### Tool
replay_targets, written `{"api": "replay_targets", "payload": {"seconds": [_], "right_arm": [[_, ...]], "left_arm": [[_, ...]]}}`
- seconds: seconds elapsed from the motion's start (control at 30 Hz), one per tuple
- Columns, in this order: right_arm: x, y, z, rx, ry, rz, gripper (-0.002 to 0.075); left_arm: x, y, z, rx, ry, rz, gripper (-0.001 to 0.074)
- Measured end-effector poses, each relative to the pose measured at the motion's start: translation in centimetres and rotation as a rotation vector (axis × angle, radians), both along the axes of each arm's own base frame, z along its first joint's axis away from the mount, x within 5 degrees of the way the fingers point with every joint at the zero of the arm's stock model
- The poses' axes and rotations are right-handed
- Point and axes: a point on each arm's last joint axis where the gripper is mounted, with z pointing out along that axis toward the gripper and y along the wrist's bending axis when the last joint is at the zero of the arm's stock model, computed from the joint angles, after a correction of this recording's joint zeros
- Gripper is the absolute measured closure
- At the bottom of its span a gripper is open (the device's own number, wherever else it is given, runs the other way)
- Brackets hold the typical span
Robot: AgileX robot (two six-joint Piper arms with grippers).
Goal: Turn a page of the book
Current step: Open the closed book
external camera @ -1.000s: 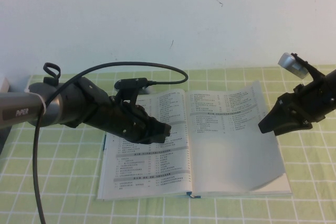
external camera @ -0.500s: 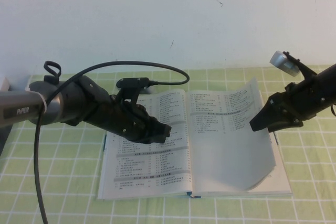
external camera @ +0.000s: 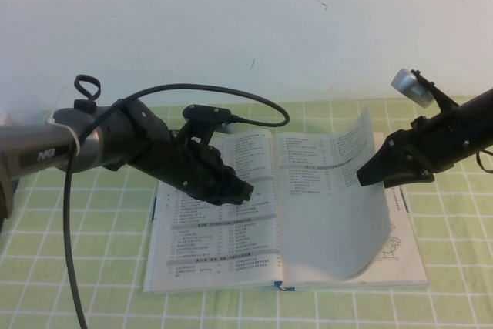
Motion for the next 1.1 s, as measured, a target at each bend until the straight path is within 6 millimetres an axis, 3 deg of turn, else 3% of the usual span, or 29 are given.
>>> {"api": "replay_targets", "payload": {"seconds": [0.43, 0.77, 1.1], "right_arm": [[0.2, 0.3, 0.4, 0.05, -0.024, -0.012, 0.0402], [0.3, 0.7, 0.6, 0.074, -0.062, 0.009, 0.0402], [0.2, 1.3, 0.6, 0.075, -0.071, 0.022, 0.0402]], "left_arm": [[-0.3, 0.5, 5.4, 0.016, -0.222, -0.032, 0.0739], [-0.7, 0.3, 6.6, 0.016, -0.277, -0.074, 0.0739], [-1.8, -1.2, 7.4, 0.02, -0.332, -0.146, 0.0739]]}}
